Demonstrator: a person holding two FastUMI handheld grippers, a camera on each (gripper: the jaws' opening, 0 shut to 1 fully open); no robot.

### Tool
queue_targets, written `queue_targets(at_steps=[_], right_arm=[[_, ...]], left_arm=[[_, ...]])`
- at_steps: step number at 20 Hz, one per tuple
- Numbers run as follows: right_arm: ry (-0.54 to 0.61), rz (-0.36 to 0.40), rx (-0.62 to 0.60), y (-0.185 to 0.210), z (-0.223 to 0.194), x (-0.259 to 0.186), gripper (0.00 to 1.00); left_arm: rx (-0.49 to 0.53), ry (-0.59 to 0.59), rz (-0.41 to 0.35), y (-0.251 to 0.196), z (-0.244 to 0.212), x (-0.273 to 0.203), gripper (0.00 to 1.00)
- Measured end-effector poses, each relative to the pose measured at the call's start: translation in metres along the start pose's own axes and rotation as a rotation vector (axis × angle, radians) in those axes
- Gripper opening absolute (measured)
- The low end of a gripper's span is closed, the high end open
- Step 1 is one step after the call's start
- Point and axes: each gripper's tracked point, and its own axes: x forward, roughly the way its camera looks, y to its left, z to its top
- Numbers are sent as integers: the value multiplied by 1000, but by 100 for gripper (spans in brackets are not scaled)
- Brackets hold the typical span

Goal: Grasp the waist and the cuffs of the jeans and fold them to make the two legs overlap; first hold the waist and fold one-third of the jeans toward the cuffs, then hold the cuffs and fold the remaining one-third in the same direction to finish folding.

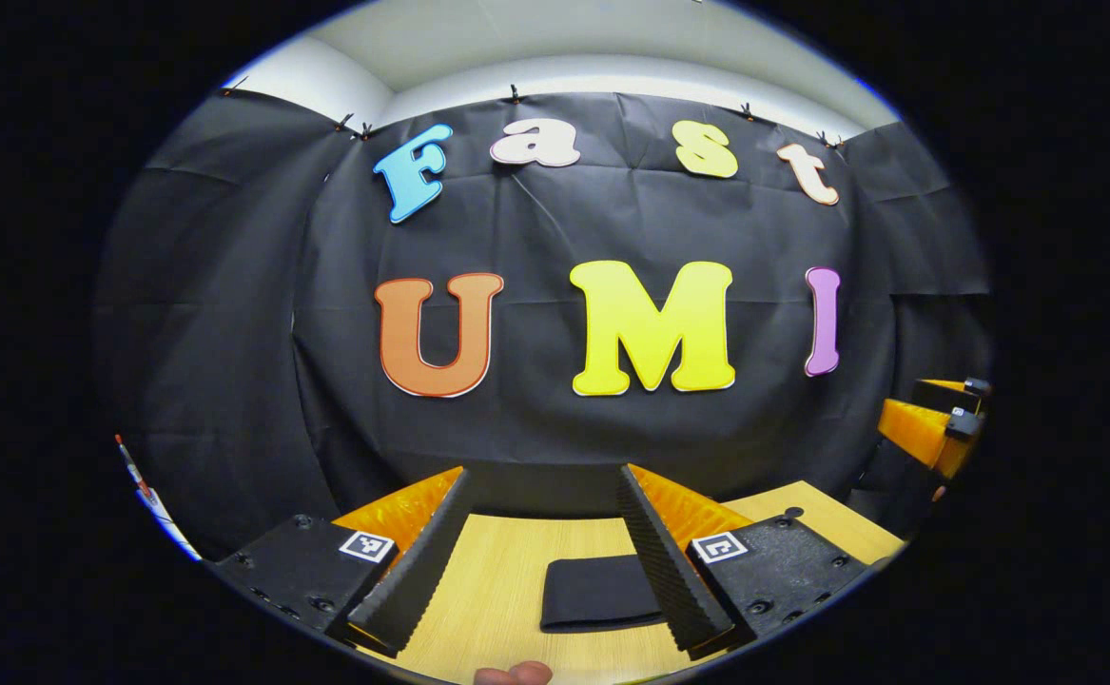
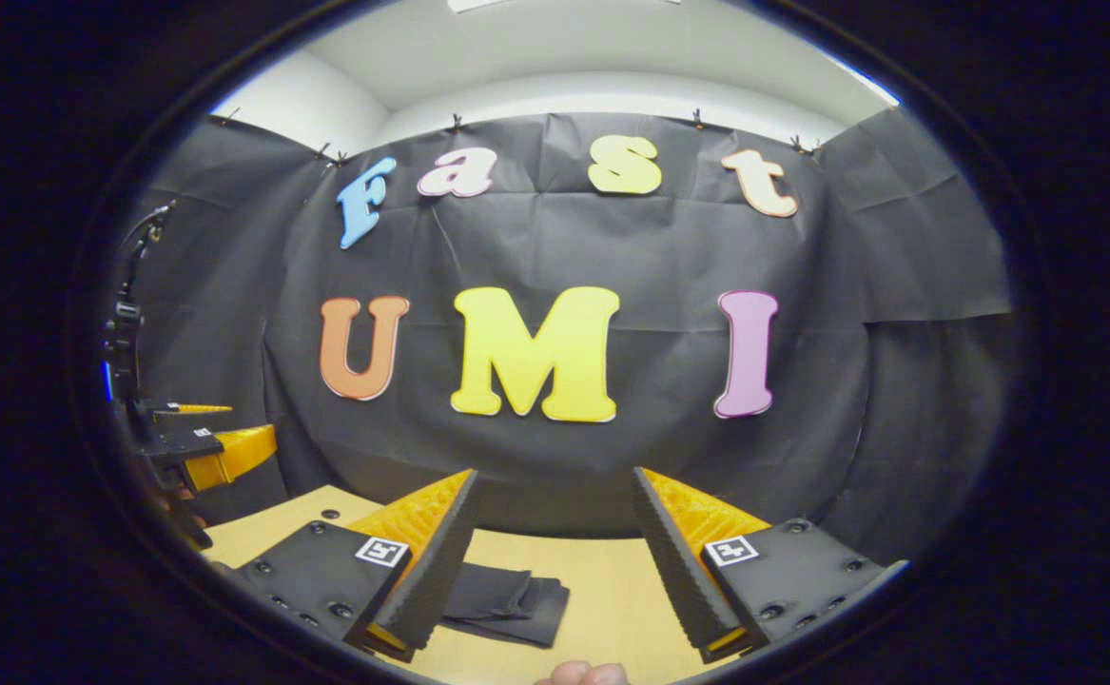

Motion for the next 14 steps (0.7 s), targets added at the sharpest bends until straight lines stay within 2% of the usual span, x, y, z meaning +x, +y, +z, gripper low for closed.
queue_targets(at_steps=[8, 9, 13, 14], right_arm=[[-34, -35, -6, 27, 2, -26, 96], [-40, -37, -15, 30, 1, -29, 95], [-45, -51, -19, 35, -8, -38, 95], [-39, -51, -14, 36, -10, -39, 95]], left_arm=[[-20, -31, 2, 5, 9, -44, 98], [-9, -42, 11, 5, 10, -44, 100], [0, -57, -2, 4, 10, -46, 98], [-6, -56, -12, 3, 11, -47, 89]])
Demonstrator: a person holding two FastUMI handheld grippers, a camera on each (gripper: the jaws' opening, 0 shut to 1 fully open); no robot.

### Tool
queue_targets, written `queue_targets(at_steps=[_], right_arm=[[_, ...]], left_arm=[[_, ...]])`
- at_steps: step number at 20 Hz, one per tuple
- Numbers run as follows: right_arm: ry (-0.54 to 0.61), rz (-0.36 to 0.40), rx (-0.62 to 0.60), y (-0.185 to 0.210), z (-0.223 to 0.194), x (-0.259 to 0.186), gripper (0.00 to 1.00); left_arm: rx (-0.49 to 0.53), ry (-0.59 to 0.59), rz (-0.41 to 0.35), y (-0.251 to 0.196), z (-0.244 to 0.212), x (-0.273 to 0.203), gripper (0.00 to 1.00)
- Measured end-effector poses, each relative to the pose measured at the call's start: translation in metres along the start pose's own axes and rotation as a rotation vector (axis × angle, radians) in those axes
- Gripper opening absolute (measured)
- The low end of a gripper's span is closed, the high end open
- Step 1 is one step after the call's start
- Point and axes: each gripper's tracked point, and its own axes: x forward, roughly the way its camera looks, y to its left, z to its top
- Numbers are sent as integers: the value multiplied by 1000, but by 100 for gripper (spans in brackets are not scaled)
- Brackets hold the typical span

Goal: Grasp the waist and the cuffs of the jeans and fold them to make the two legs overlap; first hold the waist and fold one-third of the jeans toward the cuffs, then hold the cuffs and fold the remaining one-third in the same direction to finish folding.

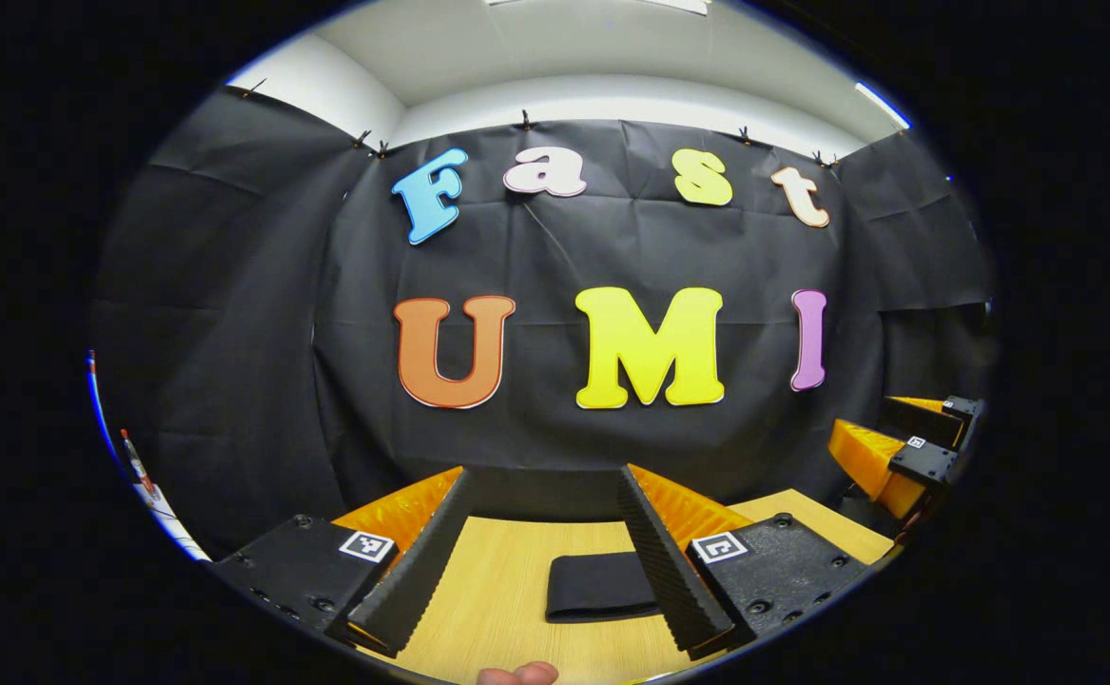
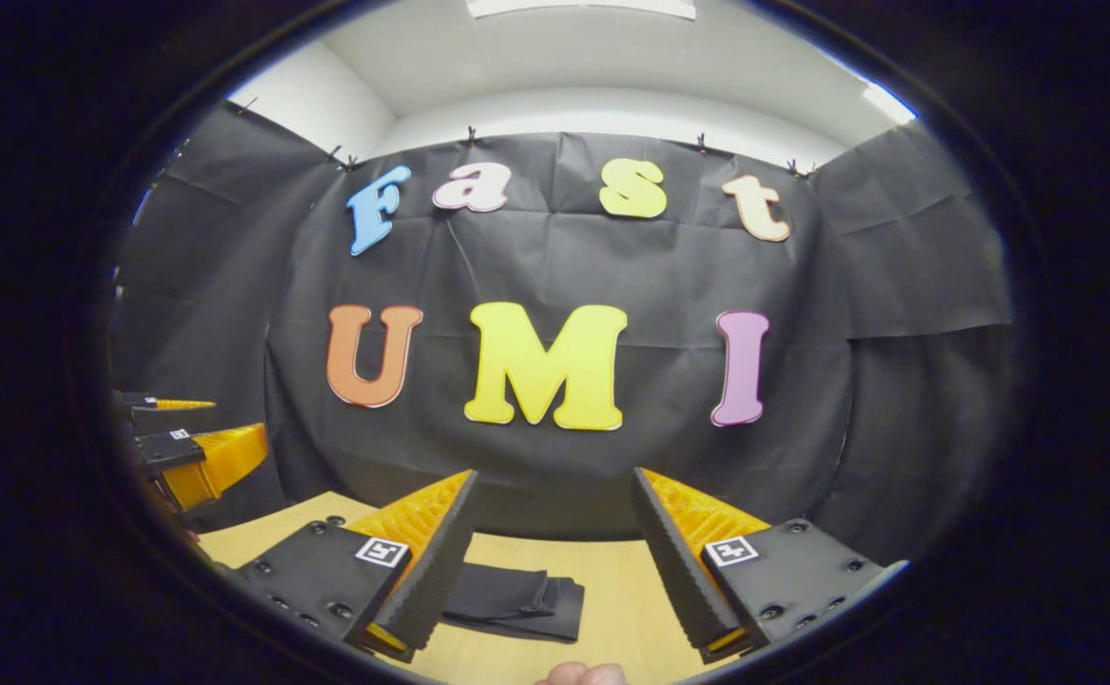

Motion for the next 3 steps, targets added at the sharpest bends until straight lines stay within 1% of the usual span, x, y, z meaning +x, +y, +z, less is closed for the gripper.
queue_targets(at_steps=[1, 2, 3], right_arm=[[2, -2, 2, 1, -1, 0, 95], [2, -4, 1, 1, -1, -1, 95], [3, -5, 0, 1, -2, 0, 95]], left_arm=[[-4, 1, -10, 1, -1, -1, 98], [-6, 5, -16, 1, -2, -1, 89], [-5, 11, -22, 1, -4, -2, 98]])
